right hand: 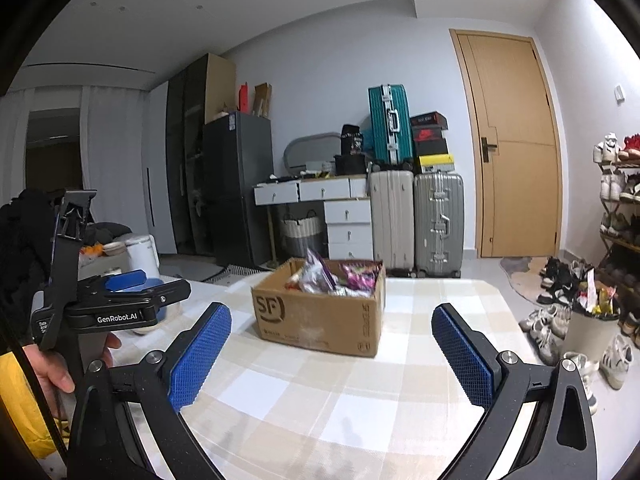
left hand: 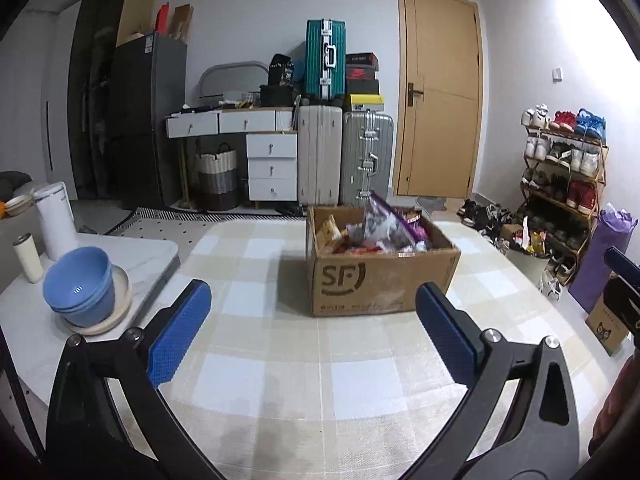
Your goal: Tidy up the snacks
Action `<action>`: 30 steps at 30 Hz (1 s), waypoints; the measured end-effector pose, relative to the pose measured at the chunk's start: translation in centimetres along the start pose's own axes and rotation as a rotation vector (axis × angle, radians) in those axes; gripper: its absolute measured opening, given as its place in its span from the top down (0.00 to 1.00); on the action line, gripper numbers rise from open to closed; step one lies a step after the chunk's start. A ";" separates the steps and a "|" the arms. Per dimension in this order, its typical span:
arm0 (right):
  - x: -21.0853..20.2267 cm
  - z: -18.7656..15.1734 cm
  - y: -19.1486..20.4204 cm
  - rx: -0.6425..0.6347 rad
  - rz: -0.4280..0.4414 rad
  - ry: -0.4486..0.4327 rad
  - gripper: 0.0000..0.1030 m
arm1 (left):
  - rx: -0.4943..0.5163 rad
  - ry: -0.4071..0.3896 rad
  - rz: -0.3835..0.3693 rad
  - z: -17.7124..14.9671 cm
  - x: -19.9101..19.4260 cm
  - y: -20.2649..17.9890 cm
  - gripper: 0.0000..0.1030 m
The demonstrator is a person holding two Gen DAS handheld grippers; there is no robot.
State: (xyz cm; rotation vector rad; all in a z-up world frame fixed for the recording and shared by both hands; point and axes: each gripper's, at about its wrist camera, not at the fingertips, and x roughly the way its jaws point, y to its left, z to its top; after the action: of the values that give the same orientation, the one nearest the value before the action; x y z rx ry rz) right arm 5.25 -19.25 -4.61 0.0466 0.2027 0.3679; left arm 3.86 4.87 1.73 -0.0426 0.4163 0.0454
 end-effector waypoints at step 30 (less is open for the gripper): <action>5.9 -4.9 0.0 -0.060 -0.046 0.064 0.01 | -0.008 0.103 0.042 -6.6 10.7 -0.4 0.01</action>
State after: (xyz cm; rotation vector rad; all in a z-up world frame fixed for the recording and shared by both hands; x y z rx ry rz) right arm 9.66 -17.08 -10.48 -0.0290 0.2557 0.3298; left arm 11.02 4.47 -8.66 -0.0439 0.5196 0.0862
